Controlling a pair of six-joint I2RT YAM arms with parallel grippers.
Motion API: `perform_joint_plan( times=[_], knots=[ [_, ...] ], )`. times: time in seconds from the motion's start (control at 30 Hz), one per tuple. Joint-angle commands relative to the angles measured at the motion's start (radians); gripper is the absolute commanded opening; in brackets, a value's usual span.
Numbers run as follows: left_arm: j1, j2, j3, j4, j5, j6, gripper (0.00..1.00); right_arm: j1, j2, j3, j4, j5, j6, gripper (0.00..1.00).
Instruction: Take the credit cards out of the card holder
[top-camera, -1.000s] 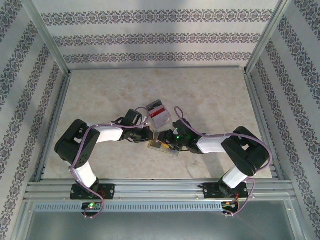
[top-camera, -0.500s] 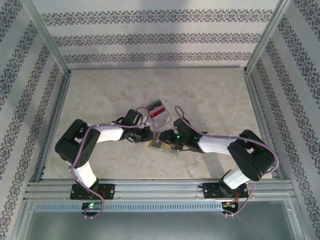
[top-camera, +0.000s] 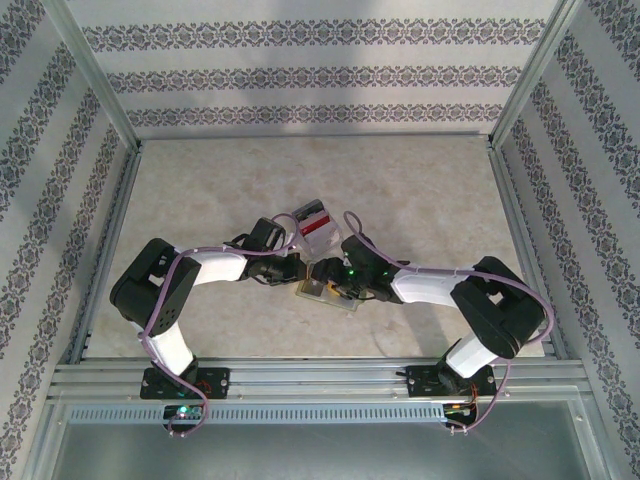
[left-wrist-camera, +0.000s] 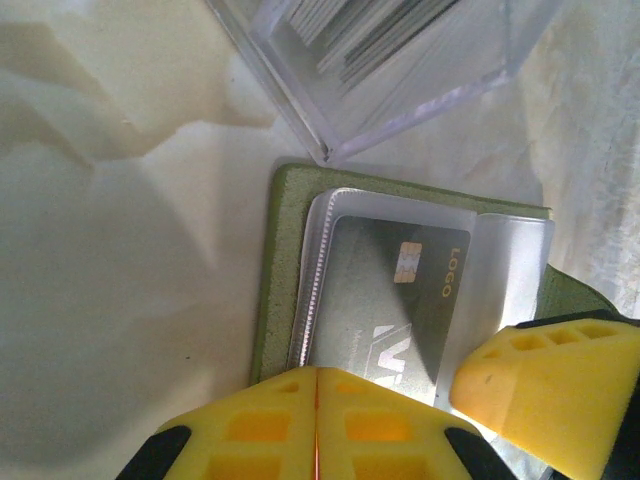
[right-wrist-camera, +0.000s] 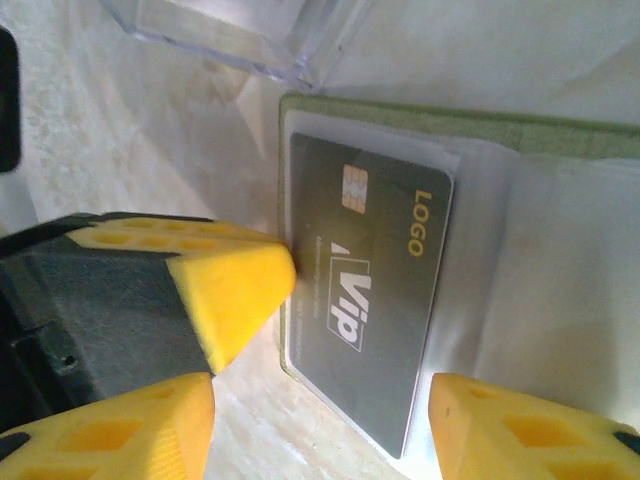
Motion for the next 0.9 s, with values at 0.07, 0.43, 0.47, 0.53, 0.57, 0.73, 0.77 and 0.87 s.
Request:
perform_joint_plan(
  times=[0.07,0.43,0.47,0.53,0.57,0.73,0.77,0.87],
  knots=[
    [-0.016,0.030,-0.007,-0.088,-0.063,0.019,0.09,0.015,0.025,0.025,-0.019,0.023,0.002,0.58],
    [-0.016,0.035,-0.011,-0.083,-0.058,0.018,0.09,0.017,0.045,0.010,0.037,0.009,0.019,0.56],
    [-0.016,0.036,-0.011,-0.083,-0.059,0.018,0.09,0.018,0.046,0.008,0.039,0.009,0.020,0.56],
    [-0.015,0.036,-0.011,-0.082,-0.058,0.018,0.09,0.017,0.048,0.005,0.038,0.011,0.023,0.56],
    [-0.015,0.035,-0.011,-0.084,-0.058,0.019,0.09,0.018,0.050,0.005,0.033,0.015,0.023,0.56],
    [-0.015,0.034,-0.010,-0.086,-0.061,0.020,0.09,0.017,0.043,0.012,-0.037,0.045,0.016,0.56],
    [-0.015,0.034,-0.009,-0.086,-0.061,0.019,0.09,0.018,0.040,0.015,-0.053,0.051,0.014,0.56],
    [-0.016,0.035,-0.009,-0.086,-0.063,0.018,0.09,0.020,0.029,0.028,-0.101,0.070,-0.007,0.56]
  ],
)
